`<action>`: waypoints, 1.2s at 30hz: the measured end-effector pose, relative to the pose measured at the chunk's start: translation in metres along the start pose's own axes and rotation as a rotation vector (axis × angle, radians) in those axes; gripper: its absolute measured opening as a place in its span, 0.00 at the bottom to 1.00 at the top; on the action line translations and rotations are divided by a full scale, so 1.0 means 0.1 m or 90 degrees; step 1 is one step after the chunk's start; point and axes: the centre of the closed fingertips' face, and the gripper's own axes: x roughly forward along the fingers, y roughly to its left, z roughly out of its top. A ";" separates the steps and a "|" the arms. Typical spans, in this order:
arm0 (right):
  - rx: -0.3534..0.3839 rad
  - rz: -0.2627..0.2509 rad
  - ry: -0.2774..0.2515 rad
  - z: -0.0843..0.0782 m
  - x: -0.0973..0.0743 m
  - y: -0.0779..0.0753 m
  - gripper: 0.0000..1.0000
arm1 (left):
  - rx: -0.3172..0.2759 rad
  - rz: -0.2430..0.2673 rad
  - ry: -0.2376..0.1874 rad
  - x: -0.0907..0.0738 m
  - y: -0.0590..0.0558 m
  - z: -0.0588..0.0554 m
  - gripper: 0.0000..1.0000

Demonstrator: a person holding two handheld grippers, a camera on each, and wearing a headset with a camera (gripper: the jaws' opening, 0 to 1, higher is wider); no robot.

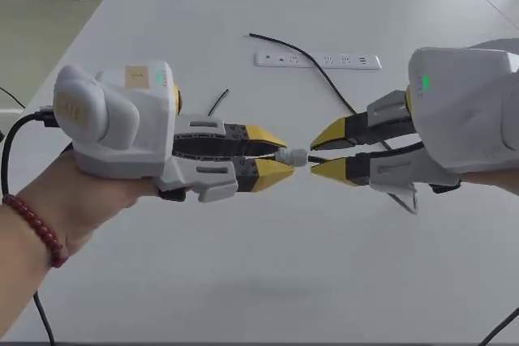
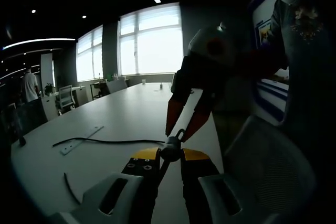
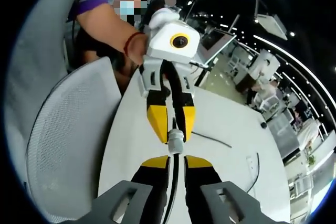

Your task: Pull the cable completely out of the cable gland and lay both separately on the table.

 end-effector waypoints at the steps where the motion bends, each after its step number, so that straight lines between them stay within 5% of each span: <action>1: -0.004 0.003 0.000 0.01 0.01 0.01 0.03 | 0.001 -0.002 0.000 0.00 0.00 0.00 0.16; 14: -0.007 0.008 0.011 -0.07 0.00 -0.02 0.00 | 0.008 0.000 0.002 -0.04 0.03 -0.01 0.16; 19: 0.015 -0.007 0.026 -0.22 -0.05 -0.06 0.00 | 0.014 0.007 0.003 -0.08 0.09 -0.01 0.16; 36: 0.176 -0.013 0.154 -1.49 -0.15 0.18 0.00 | 0.020 0.015 0.001 -0.16 0.16 0.02 0.16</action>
